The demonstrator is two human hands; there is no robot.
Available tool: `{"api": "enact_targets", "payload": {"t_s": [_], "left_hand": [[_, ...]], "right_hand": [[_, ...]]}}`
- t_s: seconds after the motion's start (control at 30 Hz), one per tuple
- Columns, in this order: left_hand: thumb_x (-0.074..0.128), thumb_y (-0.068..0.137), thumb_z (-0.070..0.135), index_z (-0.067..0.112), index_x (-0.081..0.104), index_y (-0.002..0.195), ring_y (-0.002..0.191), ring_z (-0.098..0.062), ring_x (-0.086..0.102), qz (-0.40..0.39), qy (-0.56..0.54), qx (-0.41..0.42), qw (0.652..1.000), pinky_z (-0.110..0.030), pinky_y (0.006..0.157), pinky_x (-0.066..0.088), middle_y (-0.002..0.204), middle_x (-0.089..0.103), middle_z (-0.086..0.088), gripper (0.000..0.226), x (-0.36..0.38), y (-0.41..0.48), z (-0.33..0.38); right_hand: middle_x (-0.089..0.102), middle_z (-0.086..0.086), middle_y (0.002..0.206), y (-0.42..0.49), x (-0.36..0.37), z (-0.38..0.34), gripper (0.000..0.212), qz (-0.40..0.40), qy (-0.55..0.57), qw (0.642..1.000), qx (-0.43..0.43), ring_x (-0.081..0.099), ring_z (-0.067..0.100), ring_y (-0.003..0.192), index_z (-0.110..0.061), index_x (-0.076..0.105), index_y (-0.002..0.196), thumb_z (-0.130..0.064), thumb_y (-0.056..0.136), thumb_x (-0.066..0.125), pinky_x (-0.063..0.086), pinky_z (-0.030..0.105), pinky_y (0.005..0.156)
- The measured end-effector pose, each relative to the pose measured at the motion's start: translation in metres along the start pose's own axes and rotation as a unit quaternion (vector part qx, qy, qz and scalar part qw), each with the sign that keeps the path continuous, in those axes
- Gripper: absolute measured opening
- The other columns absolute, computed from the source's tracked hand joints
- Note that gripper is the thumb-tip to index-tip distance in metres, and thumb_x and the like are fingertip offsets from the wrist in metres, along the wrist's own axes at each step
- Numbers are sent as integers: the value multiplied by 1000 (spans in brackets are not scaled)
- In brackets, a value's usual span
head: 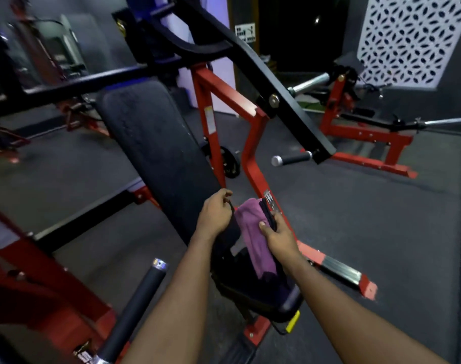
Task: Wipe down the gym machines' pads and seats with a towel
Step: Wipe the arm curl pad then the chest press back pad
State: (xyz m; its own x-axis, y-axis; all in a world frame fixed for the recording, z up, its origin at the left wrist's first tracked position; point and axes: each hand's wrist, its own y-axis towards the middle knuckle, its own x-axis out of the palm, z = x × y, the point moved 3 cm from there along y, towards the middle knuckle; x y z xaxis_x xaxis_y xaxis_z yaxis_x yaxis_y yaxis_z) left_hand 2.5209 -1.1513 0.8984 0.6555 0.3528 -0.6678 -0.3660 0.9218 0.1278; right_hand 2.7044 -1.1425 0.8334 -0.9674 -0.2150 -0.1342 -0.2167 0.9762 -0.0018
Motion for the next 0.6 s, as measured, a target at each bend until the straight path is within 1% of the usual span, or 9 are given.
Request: {"api": "enact_targets", "payload": {"t_s": [0.03, 0.1, 0.2, 0.3, 0.37, 0.43, 0.47, 0.53, 0.6], "left_hand": [[41, 95, 1, 17, 62, 128, 109, -19, 60, 9, -1, -2, 1000, -30, 90, 49, 123, 64, -4, 43, -15, 9, 2], [40, 95, 0, 18, 62, 129, 107, -18, 59, 27, -2, 4, 1000, -28, 85, 48, 123, 62, -4, 43, -48, 28, 1], [40, 94, 0, 17, 63, 128, 106, -17, 59, 48, -1, 9, 999, -26, 85, 47, 124, 63, -6, 44, -95, 59, -11], [42, 92, -1, 18, 66, 123, 99, -15, 59, 42, -12, 5, 999, -19, 73, 44, 121, 65, -4, 44, -136, 88, -27], [45, 89, -1, 18, 68, 116, 98, -15, 60, 27, -25, 9, 999, -18, 74, 44, 114, 69, -1, 40, -163, 103, -35], [51, 88, 3, 19, 69, 109, 93, -13, 61, 17, -36, 14, 999, -24, 76, 45, 105, 70, 3, 32, -189, 117, -46], [54, 89, 5, 21, 68, 106, 90, -12, 61, 24, -36, 22, 999, -26, 74, 47, 100, 69, 4, 27, -204, 125, -53], [63, 89, 11, 23, 64, 97, 84, -14, 61, 60, -23, 42, 997, -30, 71, 50, 93, 68, 4, 15, -226, 138, -66], [67, 90, 16, 21, 61, 90, 76, -13, 59, 89, -3, 53, 995, -28, 68, 48, 84, 66, 4, 8, -244, 147, -76]], "right_hand": [[66, -20, 105, 10, 8, -10, 25, -8, -1, 1000, -9, 64, 6, 100, -39, 58, 109, -15, 100, 59, 51, 29, 90], [69, -16, 107, 32, 31, -30, 25, -22, -4, 999, -26, 65, 8, 102, -40, 60, 107, -17, 100, 59, 53, 35, 92], [71, -11, 103, 64, 68, -63, 22, -39, -1, 998, -40, 68, 12, 98, -39, 62, 105, -18, 100, 58, 56, 39, 90], [72, -6, 101, 97, 106, -94, 22, -40, 8, 996, -75, 68, 16, 99, -37, 62, 99, -16, 97, 61, 56, 42, 90], [73, -3, 100, 120, 134, -113, 18, -44, 10, 995, -93, 68, 18, 97, -39, 62, 96, -22, 93, 63, 55, 46, 91], [72, 2, 100, 141, 163, -131, 15, -59, 20, 992, -109, 66, 19, 95, -41, 62, 93, -27, 87, 61, 54, 48, 91], [71, 4, 101, 152, 178, -141, 15, -69, 25, 991, -116, 65, 20, 94, -39, 61, 93, -25, 88, 60, 53, 48, 91], [70, 4, 102, 169, 201, -156, 17, -89, 30, 989, -117, 63, 20, 95, -33, 60, 94, -16, 95, 59, 53, 46, 90], [69, 0, 102, 182, 220, -167, 22, -108, 16, 988, -112, 63, 18, 97, -32, 58, 95, -10, 98, 58, 52, 41, 89]]}}
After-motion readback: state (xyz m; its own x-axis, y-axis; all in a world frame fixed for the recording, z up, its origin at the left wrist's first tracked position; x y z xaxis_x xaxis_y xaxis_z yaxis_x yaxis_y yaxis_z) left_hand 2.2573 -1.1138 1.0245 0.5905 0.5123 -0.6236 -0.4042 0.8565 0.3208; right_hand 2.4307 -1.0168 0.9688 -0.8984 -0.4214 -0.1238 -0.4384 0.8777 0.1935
